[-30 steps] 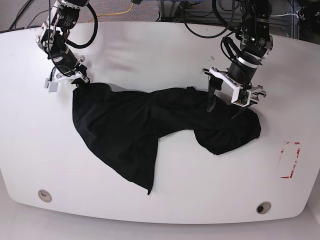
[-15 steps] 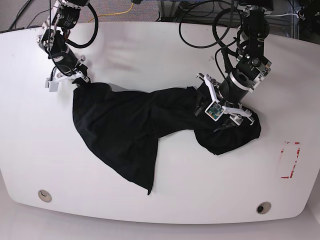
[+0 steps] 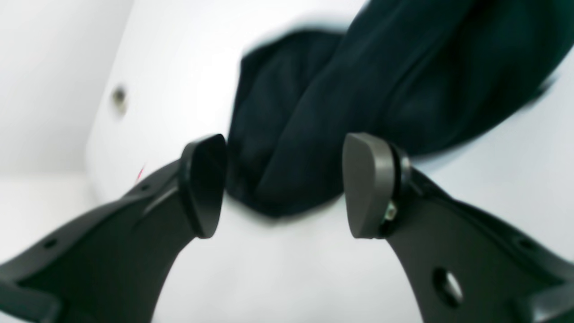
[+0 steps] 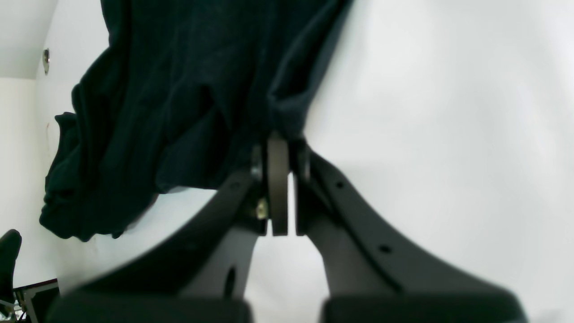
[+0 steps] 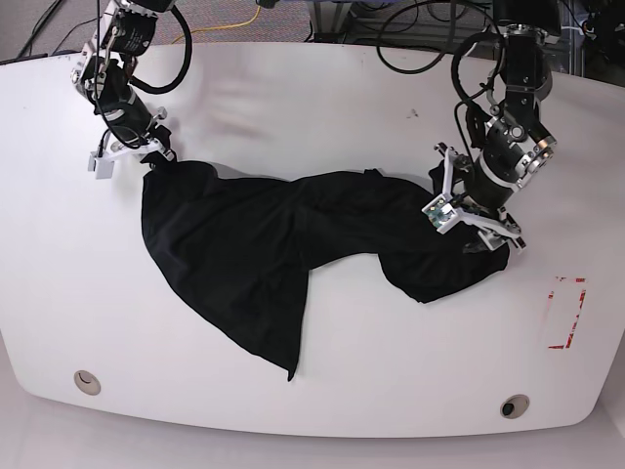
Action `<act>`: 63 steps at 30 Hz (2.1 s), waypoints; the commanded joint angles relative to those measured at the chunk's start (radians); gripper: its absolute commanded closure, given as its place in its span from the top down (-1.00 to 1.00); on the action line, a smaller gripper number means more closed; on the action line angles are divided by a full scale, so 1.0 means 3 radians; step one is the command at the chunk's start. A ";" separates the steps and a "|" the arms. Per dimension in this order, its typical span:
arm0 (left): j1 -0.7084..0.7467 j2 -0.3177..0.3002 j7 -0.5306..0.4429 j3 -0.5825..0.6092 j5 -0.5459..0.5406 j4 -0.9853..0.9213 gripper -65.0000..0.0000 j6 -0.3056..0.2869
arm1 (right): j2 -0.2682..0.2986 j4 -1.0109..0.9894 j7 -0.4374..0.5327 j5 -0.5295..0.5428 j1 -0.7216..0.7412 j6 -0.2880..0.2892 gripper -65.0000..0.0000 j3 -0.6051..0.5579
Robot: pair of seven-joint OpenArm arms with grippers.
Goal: Layout the t-shirt on the table in an organized manner, then fold the t-shirt properly
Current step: 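Move the left gripper to the bunched shirt end and grasp it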
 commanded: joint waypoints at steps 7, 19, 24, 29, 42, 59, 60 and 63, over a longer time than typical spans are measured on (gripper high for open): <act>0.0080 -0.0332 -0.0029 -0.0005 0.0041 -0.0075 0.19 0.0018 | 0.0036 0.0057 0.0036 0.0060 0.0026 0.0024 -1.00 0.0007; -0.0084 -0.0332 -0.0039 0.0174 0.0041 -0.0592 0.19 0.0018 | 0.0036 0.0057 0.0036 0.0055 0.0031 0.0019 -1.00 -0.0090; -0.0145 -0.0326 -0.0044 0.0291 0.0041 -0.0725 0.19 0.0018 | 0.0031 0.0057 0.0036 0.0055 0.0031 0.0019 -1.00 -0.0111; -0.0258 -0.0316 -0.0044 0.0302 0.0041 -0.0776 0.19 0.0018 | 0.0031 0.0057 0.0036 0.0055 0.0031 0.0019 -1.00 -0.0111; -0.0493 -0.0173 -0.0239 0.0312 0.0047 -0.1124 0.19 0.0018 | 0.0031 0.0057 0.0036 0.0055 0.0031 0.0019 -1.00 -0.0111; -0.0560 -0.0055 -0.0469 0.0297 0.0578 -0.1226 0.19 0.0018 | 0.0031 0.0057 0.0036 0.0055 0.0031 0.0019 -1.00 -0.0111; -0.0565 -0.0055 -0.0469 0.0297 0.0594 -0.1216 0.19 0.0018 | 0.0031 0.0057 0.0036 0.0055 0.0031 0.0019 -1.00 -0.0111; -0.0570 -0.0055 -0.0469 0.0297 0.0619 -0.1206 0.19 0.0018 | 0.0031 0.0057 0.0036 0.0055 0.0031 0.0019 -1.00 -0.0111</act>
